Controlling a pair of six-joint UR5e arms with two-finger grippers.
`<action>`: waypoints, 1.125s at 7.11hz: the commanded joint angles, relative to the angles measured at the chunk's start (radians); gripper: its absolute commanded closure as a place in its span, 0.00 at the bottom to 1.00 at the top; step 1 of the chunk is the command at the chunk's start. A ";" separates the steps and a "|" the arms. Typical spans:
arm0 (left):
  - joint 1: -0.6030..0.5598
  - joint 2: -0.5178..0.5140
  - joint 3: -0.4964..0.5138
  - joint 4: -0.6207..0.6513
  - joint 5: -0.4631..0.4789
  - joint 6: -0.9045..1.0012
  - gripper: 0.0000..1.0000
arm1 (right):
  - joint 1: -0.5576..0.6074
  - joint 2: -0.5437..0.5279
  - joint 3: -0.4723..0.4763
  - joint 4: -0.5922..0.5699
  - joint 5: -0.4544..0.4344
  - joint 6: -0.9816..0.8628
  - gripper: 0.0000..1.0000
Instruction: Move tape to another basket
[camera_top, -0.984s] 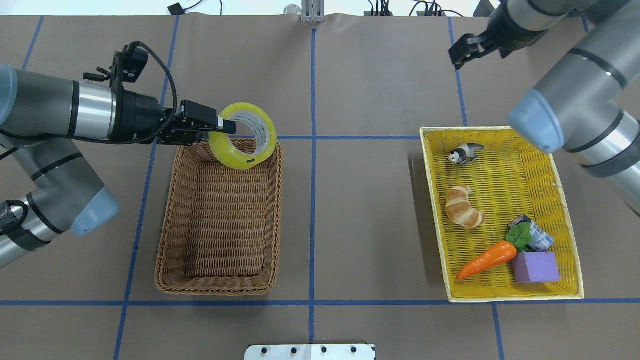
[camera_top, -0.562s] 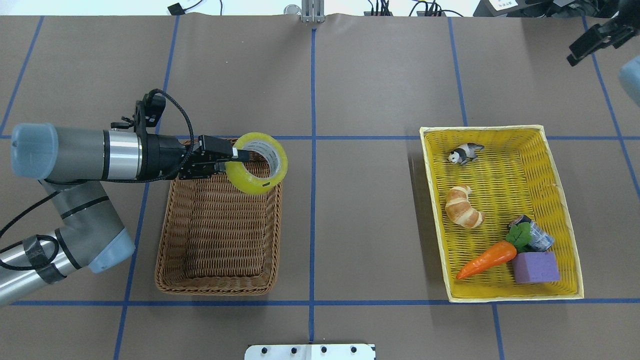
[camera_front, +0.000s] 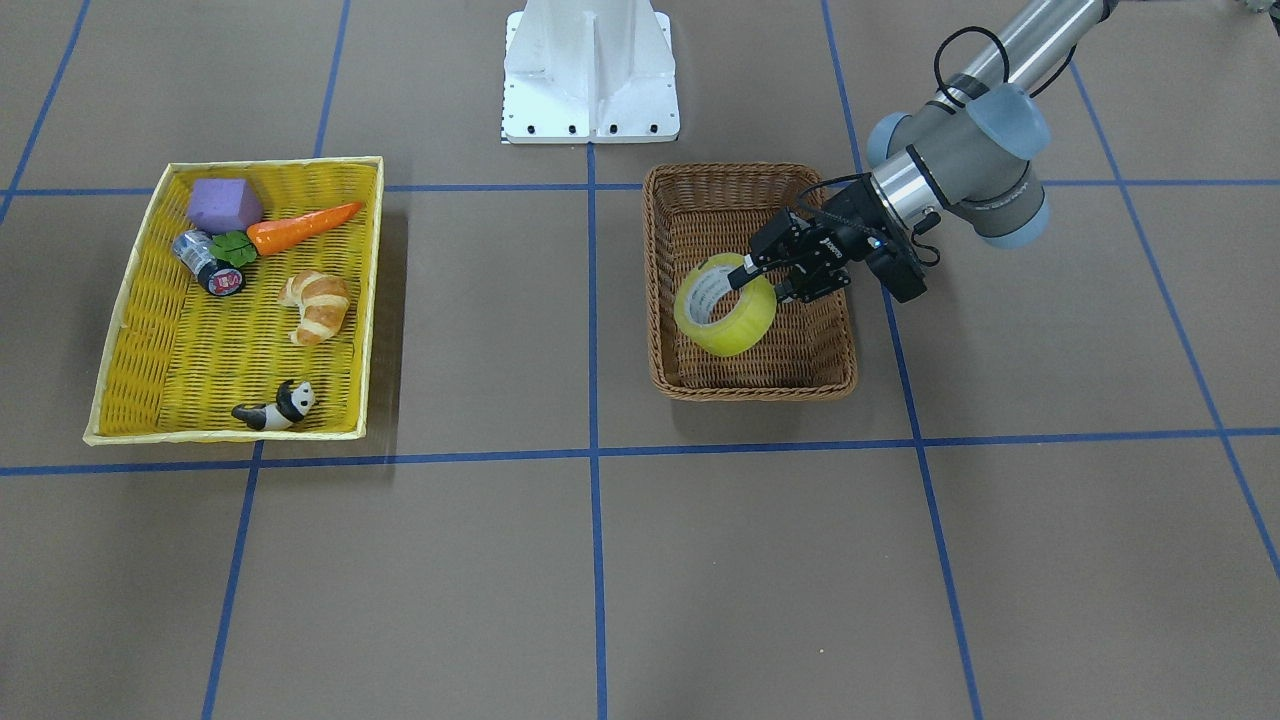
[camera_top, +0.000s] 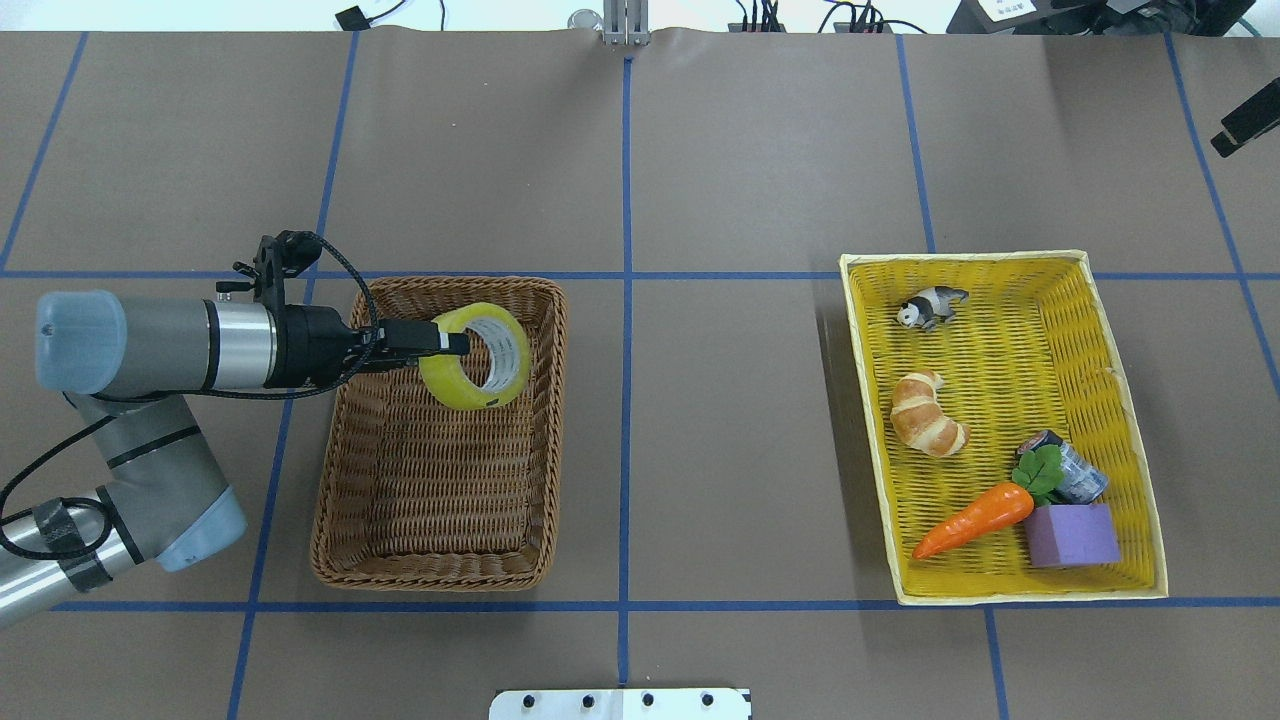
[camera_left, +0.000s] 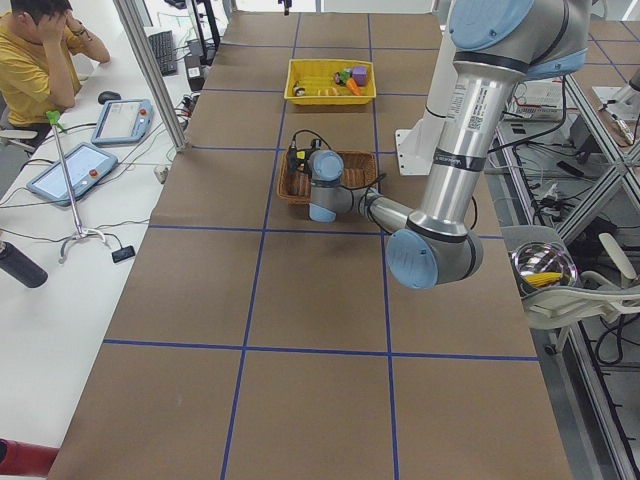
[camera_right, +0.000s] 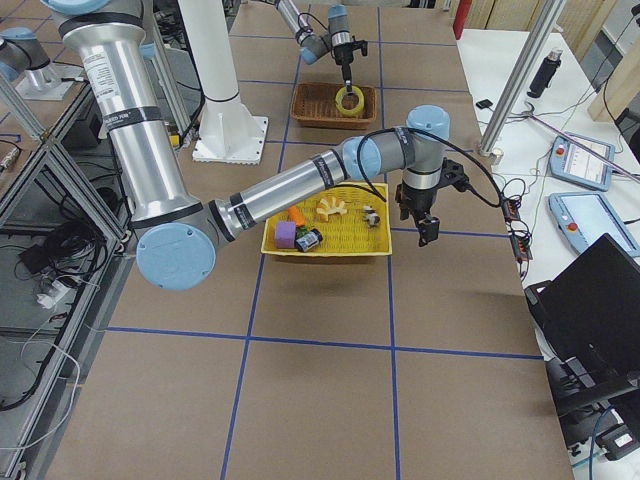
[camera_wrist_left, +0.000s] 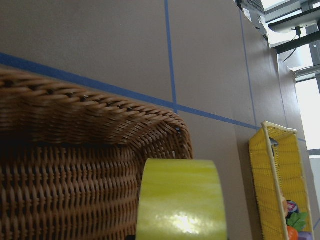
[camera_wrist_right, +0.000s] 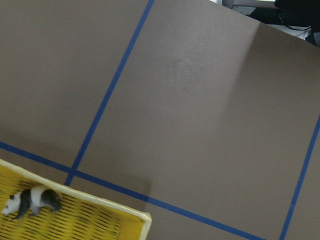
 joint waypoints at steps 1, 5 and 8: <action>0.002 0.010 0.024 -0.002 0.037 0.064 0.02 | 0.001 -0.002 -0.002 0.002 -0.001 -0.001 0.00; -0.249 0.031 -0.052 0.014 -0.074 0.080 0.02 | 0.001 -0.016 -0.010 0.000 -0.001 0.016 0.00; -0.381 0.085 -0.103 0.407 -0.064 0.525 0.01 | 0.012 -0.062 -0.012 0.002 -0.003 0.007 0.00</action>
